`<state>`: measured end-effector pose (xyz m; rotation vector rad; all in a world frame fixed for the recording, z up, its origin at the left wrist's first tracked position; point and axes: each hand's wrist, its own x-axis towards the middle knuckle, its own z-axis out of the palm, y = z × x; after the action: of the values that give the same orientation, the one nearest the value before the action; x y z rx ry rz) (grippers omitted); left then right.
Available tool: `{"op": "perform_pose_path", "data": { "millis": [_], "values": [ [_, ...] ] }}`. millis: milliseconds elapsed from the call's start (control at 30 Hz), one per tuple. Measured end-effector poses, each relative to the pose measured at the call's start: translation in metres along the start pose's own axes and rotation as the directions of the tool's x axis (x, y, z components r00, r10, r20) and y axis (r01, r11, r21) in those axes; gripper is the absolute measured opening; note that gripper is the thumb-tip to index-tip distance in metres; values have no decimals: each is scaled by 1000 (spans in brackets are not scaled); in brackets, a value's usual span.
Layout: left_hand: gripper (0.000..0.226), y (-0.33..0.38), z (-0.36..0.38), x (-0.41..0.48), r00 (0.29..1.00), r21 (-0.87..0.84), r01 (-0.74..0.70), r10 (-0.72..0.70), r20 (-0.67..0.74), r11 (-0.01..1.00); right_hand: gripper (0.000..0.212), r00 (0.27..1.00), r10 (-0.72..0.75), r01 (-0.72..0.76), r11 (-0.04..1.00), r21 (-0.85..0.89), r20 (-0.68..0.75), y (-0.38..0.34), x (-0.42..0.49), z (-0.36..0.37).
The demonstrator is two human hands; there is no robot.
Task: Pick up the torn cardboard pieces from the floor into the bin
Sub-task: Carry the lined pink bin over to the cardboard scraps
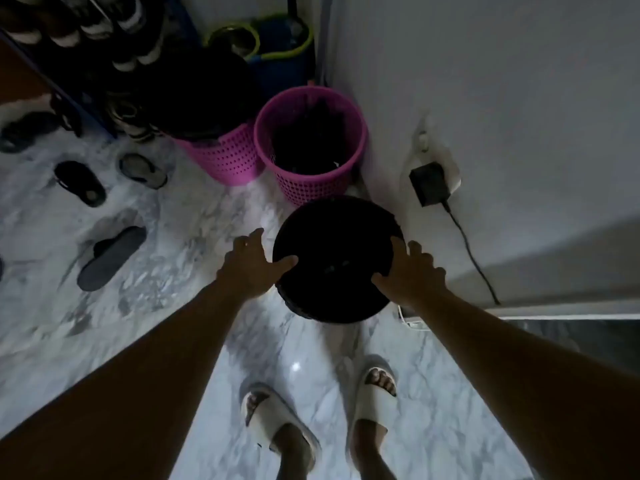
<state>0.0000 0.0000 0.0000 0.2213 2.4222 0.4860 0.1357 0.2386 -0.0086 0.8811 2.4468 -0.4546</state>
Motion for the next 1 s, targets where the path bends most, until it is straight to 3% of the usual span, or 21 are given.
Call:
{"op": "perform_pose_path", "data": {
  "millis": [167,300,467,567,633,833,1000],
  "values": [
    [101,-17,68,70,991,-152,118,-108,75,981,89,978,199,-207,963,173,59,7,70,73],
    [118,-42,120,98,987,-319,156,-140,74,935,98,958,282,-281,884,374,54,14,96,113],
    [87,-46,122,96,954,-384,276,-301,-3,881,102,942,335,-284,797,533,1,12,97,117],
    [64,-52,97,79,938,-353,321,-346,-7,879,86,941,336,-273,823,499,-39,-1,82,102],
    [61,-56,75,52,917,-375,359,-398,-29,855,74,937,345,-278,826,491,-50,-14,68,88],
    [78,-104,8,-76,849,-542,469,-525,60,697,92,977,211,-209,912,353,34,-76,-22,26],
    [50,-125,-60,-267,729,-670,573,-666,154,472,99,996,-68,54,971,232,54,-141,-159,-39]
  ]
}}
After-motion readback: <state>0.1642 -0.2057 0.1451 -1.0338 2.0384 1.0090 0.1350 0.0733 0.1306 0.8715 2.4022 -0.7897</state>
